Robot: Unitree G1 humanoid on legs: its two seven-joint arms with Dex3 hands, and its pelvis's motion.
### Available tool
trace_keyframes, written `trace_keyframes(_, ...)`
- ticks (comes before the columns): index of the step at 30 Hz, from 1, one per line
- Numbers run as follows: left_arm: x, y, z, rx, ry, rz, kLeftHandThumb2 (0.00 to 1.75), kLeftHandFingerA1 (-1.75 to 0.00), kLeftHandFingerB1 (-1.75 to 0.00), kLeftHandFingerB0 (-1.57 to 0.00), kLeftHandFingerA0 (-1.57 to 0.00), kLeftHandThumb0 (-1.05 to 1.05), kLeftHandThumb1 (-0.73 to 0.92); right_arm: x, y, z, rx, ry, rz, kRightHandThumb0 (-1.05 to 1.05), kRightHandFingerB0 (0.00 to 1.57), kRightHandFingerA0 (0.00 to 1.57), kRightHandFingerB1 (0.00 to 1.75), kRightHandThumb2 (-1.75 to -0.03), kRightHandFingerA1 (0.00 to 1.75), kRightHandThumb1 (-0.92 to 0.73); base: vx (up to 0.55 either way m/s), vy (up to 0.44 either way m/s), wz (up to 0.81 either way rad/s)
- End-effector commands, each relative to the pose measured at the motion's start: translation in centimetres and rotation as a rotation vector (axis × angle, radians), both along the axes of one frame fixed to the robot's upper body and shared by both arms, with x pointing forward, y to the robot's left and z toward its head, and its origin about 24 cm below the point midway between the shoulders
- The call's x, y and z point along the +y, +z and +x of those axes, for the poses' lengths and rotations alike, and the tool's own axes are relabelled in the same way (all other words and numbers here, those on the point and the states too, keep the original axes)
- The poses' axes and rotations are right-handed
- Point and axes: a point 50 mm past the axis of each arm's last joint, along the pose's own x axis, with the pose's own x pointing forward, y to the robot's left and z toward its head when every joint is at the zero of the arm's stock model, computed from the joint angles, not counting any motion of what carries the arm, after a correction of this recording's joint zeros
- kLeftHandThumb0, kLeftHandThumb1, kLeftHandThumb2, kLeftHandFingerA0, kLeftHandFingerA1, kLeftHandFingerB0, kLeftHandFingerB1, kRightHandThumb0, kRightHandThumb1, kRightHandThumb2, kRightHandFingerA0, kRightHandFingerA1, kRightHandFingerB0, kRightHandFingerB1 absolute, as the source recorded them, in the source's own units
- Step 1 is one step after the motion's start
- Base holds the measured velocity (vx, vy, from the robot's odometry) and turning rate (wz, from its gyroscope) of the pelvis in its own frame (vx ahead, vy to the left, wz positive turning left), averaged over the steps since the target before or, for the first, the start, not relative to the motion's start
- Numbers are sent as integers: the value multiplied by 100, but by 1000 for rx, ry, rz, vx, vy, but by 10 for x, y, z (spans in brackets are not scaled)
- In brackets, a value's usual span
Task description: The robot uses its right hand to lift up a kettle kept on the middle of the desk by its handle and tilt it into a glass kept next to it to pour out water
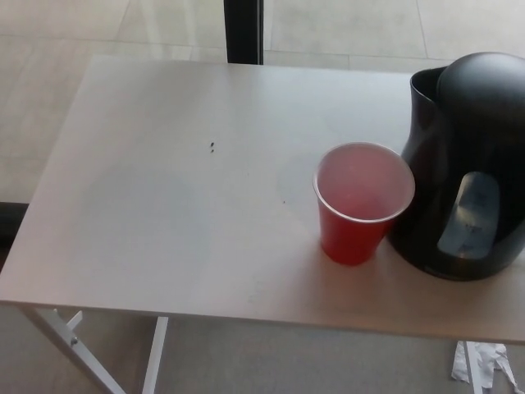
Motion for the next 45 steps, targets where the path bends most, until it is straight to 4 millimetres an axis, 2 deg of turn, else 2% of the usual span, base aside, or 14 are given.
trace_keyframes(1,5,6,1,-14,-10,28,81,-81,-136,-29,-52,-105,61,-1,1,5,20,-25,-42,-61,0,7,29,-82,48,-40,0,0,0)
trace_keyframes(6,5,7,1,-14,-16,27,80,-80,-135,-28,-51,-105,61,3,10,14,-12,-8,-133,-64,3,24,30,-82,53,-46,0,0,0)
trace_keyframes(7,5,7,2,-11,-12,30,79,-80,-135,-30,-53,-105,60,4,13,17,-20,0,-141,-68,10,26,24,-57,40,-58,0,0,0)
trace_keyframes(8,5,6,2,-11,-5,31,79,-80,-132,-32,-56,-105,59,4,16,20,-26,4,-133,-38,0,2,49,-91,49,-28,0,0,0)
trace_keyframes(9,5,6,2,-11,-5,32,79,-80,-133,-30,-55,-105,60,5,18,23,-31,0,-116,-72,6,18,34,-81,48,-44,0,0,0)
trace_keyframes(11,5,6,2,-11,-10,34,79,-80,-133,-30,-55,-105,60,5,19,25,-37,-7,-97,-72,6,18,34,-81,48,-44,0,0,0)
trace_keyframes(12,4,6,3,-9,-17,37,79,-79,-132,-30,-54,-105,61,5,21,26,-40,-11,-100,-68,13,24,24,-58,39,-53,0,0,0)
trace_keyframes(13,4,6,3,-11,-25,40,79,-80,-133,-30,-54,-105,61,5,21,28,-45,-15,-98,-70,6,18,36,-81,48,-44,0,0,0)
trace_keyframes(32,1,5,6,-4,-56,47,79,-81,-133,-31,-53,-105,63,30,-9,16,57,115,-232,-56,10,20,38,-76,48,-44,0,0,0)
trace_keyframes(35,2,5,6,10,-46,53,80,-78,-131,-31,-56,-105,63,30,-9,16,53,123,-265,-47,21,36,28,-57,41,-57,0,0,0)
trace_keyframes(36,2,5,6,11,-44,54,80,-79,-133,-32,-57,-105,62,30,-8,18,41,113,-236,-28,12,45,49,-91,65,-41,0,0,0)
trace_keyframes(38,2,4,6,8,-42,52,80,-79,-133,-32,-57,-105,62,30,-7,19,31,98,-187,-28,12,45,49,-91,65,-41,0,0,0)
trace_keyframes(39,1,4,6,8,-46,54,80,-80,-134,-31,-57,-105,62,30,-6,20,25,74,-183,-36,29,60,33,-61,55,-62,0,0,0)
trace_keyframes(45,1,3,5,28,-62,72,82,-78,-133,-29,-54,-105,65,37,4,22,-158,-26,-111,-25,41,91,41,-63,79,-77,0,0,0)
